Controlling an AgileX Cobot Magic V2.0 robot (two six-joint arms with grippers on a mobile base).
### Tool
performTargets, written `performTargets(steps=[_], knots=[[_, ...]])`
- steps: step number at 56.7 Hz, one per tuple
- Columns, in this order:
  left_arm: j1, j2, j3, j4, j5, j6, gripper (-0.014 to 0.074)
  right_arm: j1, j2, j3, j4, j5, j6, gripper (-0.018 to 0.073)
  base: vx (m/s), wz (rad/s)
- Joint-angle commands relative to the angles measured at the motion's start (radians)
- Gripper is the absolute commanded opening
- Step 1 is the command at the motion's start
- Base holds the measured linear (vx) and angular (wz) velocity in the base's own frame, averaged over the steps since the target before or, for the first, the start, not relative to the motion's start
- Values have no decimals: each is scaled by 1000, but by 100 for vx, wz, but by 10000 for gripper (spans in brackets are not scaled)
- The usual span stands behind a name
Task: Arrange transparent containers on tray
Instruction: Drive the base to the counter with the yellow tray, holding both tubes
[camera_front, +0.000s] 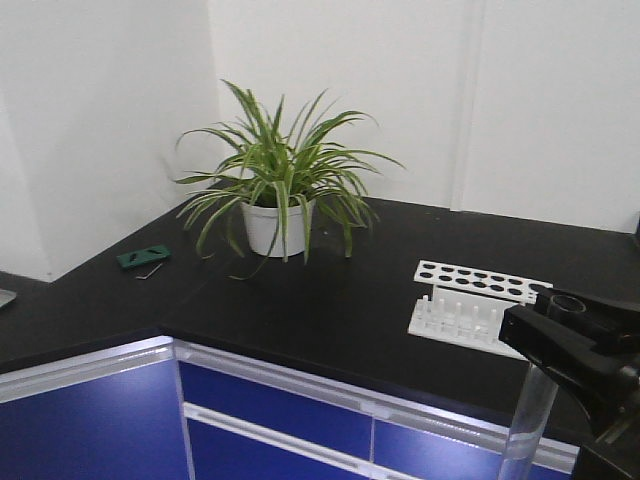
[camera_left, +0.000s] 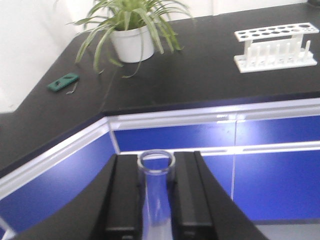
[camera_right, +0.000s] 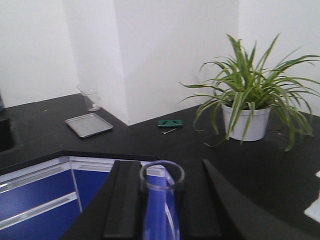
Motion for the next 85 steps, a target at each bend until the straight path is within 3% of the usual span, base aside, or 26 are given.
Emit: performTargets(steps=[1,85], knots=[[-6,4,-36,-5,-87,0,-1,1,-9,-30,-29,20,-2,-11,-36,43],[-6,4,-36,-5,-87,0,-1,0,-9,-30,-29,21,-2,-11,-25,51]])
